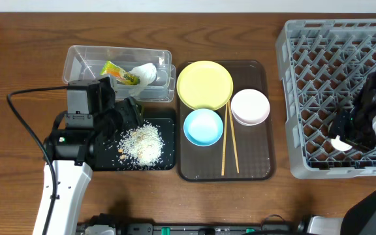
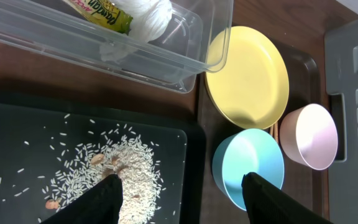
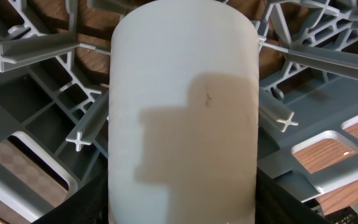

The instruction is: Sort waste into correct bins and load items into the dishwasher rack

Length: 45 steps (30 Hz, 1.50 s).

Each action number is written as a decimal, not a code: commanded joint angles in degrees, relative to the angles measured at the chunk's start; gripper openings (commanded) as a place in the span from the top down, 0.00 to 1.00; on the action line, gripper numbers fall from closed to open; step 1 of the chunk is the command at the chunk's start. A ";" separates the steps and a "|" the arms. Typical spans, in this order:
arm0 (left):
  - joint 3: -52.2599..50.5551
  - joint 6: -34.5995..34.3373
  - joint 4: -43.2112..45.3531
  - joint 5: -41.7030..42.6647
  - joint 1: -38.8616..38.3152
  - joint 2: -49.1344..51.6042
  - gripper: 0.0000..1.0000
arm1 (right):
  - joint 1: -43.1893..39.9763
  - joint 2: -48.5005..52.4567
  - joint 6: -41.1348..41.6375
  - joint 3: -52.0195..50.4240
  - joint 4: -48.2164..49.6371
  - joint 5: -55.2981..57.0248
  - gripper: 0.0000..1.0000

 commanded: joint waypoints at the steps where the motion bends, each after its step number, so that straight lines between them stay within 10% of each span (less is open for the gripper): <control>1: 0.98 1.31 -0.13 -0.76 0.24 0.15 0.36 | -0.15 -0.13 -0.50 0.92 0.79 -2.99 0.99; 12: 0.98 1.31 -0.24 -0.76 0.24 0.15 0.35 | -0.11 -4.20 -3.52 1.11 -0.72 -9.49 0.98; 18: 0.98 1.31 -0.37 -0.76 0.24 0.15 0.35 | -0.11 -3.13 -3.50 0.92 -1.05 -8.24 0.79; 22: 0.98 1.31 -0.42 -0.76 0.24 0.15 0.35 | -0.11 -2.95 -3.50 0.90 0.04 -8.31 0.33; 29: 0.98 1.31 -0.46 -0.76 0.24 0.15 0.35 | -0.11 -3.04 -3.26 2.69 2.34 -11.85 0.24; 34: 0.98 1.33 -0.90 -0.76 0.24 0.15 0.35 | 0.00 -4.20 -4.66 3.87 1.40 -17.92 0.35; 37: 0.98 1.31 -0.90 -0.76 0.24 0.15 0.35 | 1.11 -4.96 -6.56 3.85 -1.53 -19.63 0.80; 40: 0.98 1.31 -0.87 -0.76 0.24 0.15 0.35 | 2.67 -4.96 -6.56 2.82 -2.58 -19.32 0.98; 45: 0.98 1.31 -0.94 -0.76 0.24 0.15 0.35 | 5.86 -4.94 -4.85 -2.21 -2.14 -16.83 0.99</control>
